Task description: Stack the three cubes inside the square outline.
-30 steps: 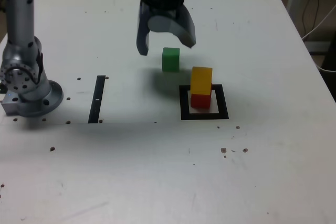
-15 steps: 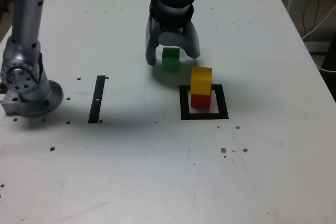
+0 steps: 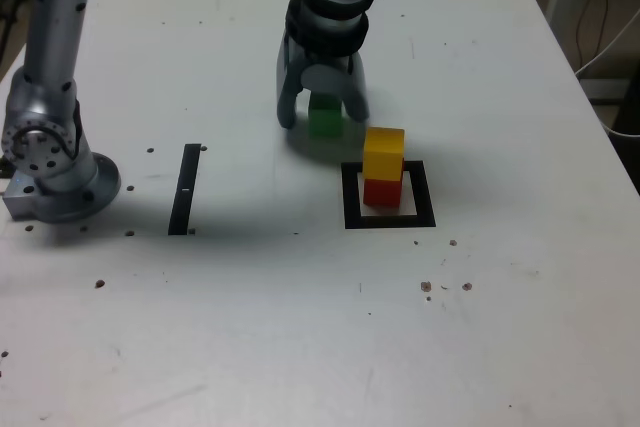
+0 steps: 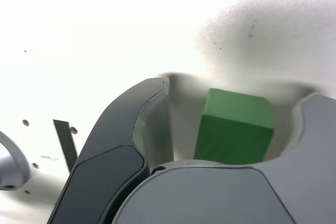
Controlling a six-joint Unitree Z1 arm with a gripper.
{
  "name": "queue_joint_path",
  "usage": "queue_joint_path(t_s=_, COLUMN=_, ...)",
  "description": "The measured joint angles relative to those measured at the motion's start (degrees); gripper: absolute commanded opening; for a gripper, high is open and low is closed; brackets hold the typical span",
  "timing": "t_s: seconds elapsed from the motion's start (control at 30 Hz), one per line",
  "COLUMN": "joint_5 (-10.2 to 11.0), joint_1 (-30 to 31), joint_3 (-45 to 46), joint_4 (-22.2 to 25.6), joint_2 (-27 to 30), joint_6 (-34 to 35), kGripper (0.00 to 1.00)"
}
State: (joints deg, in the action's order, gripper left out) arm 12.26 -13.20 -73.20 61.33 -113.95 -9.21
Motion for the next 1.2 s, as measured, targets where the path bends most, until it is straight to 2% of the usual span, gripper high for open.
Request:
queue_joint_path(t_s=0.2, joint_5=0.3, joint_1=0.0, joint_3=0.1, joint_4=-2.1, joint_2=-0.2, joint_6=1.5, kGripper=0.31)
queue_joint_path(t_s=0.33, joint_5=0.3, joint_1=0.0, joint_3=0.6, joint_4=-4.3, joint_2=-0.2, joint_6=1.5, kGripper=0.24)
queue_joint_path(t_s=0.63, joint_5=0.3, joint_1=0.0, joint_3=1.7, joint_4=-6.1, joint_2=-0.2, joint_6=1.5, kGripper=0.08)
queue_joint_path(t_s=0.83, joint_5=0.3, joint_1=0.6, joint_3=1.0, joint_4=-5.0, joint_2=0.5, joint_6=1.4, kGripper=0.05)
queue_joint_path(t_s=1.2, joint_5=2.7, joint_1=9.3, joint_3=-11.4, joint_4=5.9, joint_2=5.3, joint_6=1.4, kGripper=0.06)
